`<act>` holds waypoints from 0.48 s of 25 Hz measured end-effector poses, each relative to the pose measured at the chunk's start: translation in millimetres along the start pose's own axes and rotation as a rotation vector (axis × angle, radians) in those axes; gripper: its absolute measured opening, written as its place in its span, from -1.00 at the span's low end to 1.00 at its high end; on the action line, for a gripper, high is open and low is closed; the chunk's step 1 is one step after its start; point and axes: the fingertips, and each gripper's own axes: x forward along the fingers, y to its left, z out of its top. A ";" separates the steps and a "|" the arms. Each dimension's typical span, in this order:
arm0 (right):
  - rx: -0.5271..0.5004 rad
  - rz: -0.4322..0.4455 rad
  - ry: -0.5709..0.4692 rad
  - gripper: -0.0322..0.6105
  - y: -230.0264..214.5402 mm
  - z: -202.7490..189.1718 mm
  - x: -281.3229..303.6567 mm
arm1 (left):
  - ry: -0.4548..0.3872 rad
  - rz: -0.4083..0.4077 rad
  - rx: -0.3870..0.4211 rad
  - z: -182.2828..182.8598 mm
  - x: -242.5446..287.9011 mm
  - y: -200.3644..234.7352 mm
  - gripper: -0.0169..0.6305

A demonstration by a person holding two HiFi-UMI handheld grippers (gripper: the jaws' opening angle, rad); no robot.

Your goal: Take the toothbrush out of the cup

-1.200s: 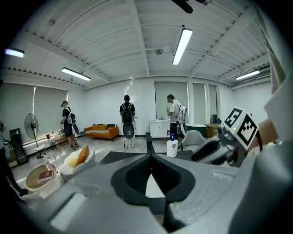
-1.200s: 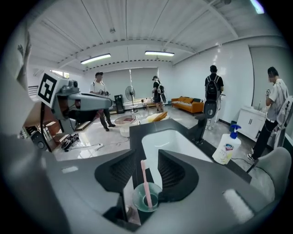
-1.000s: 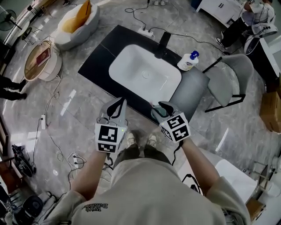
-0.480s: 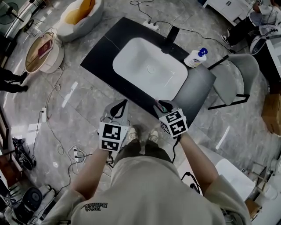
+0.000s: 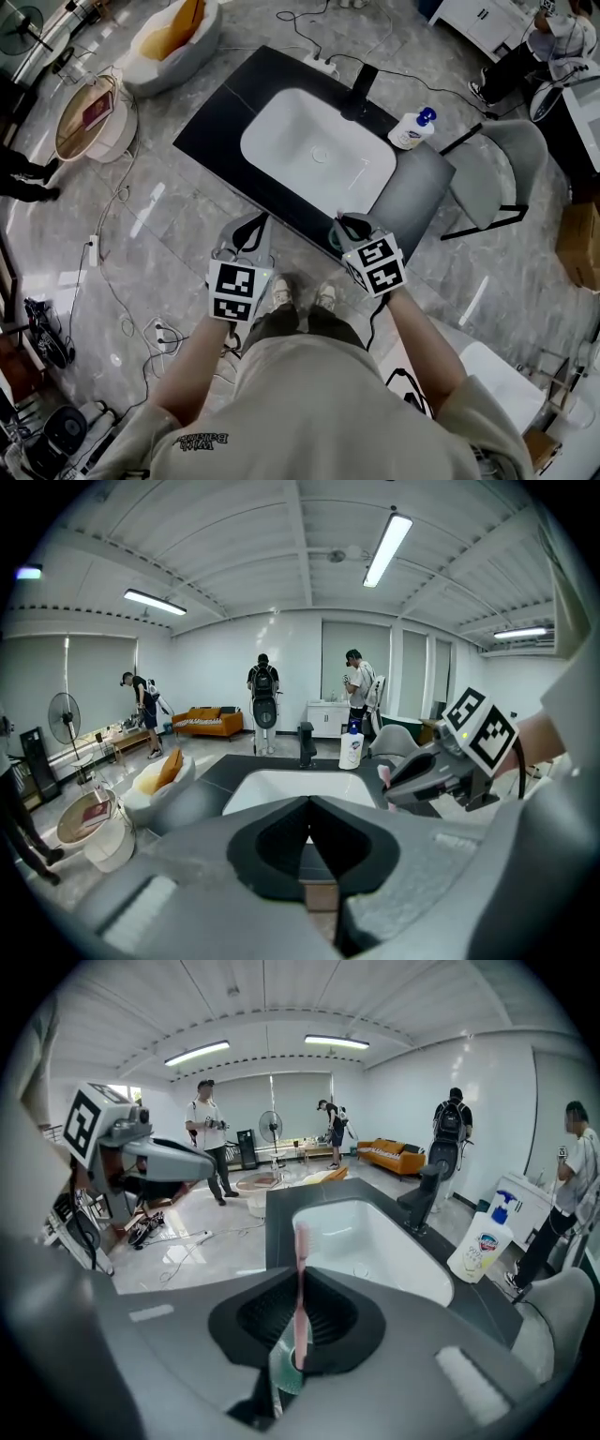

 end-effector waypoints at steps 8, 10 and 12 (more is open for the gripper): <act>0.028 -0.030 -0.187 -0.83 -17.3 72.1 -64.6 | -0.110 0.029 0.058 60.1 -14.3 3.9 -0.94; 0.032 -0.045 -0.245 -0.83 -22.8 93.1 -85.5 | -0.145 0.039 0.079 80.0 -21.6 5.0 -0.94; 0.019 -0.065 -0.303 -0.83 -26.5 114.4 -107.0 | -0.189 0.047 0.106 103.6 -31.8 5.2 -0.94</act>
